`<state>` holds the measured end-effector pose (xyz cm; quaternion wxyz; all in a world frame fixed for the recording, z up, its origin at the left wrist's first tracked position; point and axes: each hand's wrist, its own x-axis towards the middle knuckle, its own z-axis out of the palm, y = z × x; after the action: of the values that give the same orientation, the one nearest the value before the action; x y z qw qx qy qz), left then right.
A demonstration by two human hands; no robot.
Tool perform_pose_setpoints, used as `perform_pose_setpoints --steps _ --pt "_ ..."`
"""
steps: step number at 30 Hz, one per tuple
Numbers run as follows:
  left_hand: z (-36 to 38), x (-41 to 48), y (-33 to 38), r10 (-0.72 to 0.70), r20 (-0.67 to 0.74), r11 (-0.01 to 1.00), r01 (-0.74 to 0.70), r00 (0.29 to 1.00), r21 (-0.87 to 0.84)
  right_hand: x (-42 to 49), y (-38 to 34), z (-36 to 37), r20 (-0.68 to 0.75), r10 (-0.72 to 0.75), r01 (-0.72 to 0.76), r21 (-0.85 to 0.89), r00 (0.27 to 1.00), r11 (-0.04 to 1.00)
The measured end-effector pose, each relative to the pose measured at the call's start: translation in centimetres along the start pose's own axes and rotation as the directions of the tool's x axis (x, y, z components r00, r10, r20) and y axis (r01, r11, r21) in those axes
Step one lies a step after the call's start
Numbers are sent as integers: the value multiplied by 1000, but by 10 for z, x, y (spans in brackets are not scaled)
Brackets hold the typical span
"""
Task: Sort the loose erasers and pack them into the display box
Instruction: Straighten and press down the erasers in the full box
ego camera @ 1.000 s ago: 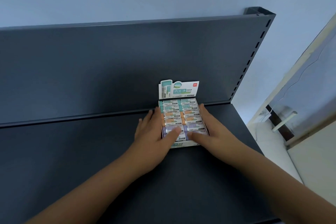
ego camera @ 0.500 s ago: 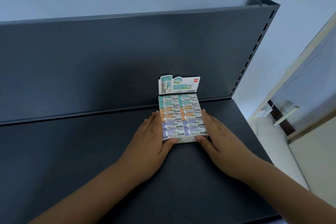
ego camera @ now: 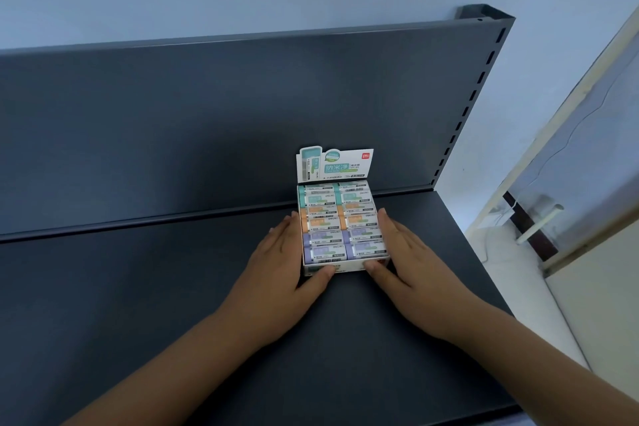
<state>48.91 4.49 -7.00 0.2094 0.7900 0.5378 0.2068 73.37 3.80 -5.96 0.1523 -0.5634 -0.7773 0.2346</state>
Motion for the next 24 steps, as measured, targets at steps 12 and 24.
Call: perform_pose_setpoints --steps 12,24 --pt "-12 37 20 42 -55 988 -34 998 150 34 -18 -14 -122 -56 43 -111 991 993" --pt "-18 45 22 -54 140 924 -4 989 382 49 -26 -17 44 7 12 -421 999 907"
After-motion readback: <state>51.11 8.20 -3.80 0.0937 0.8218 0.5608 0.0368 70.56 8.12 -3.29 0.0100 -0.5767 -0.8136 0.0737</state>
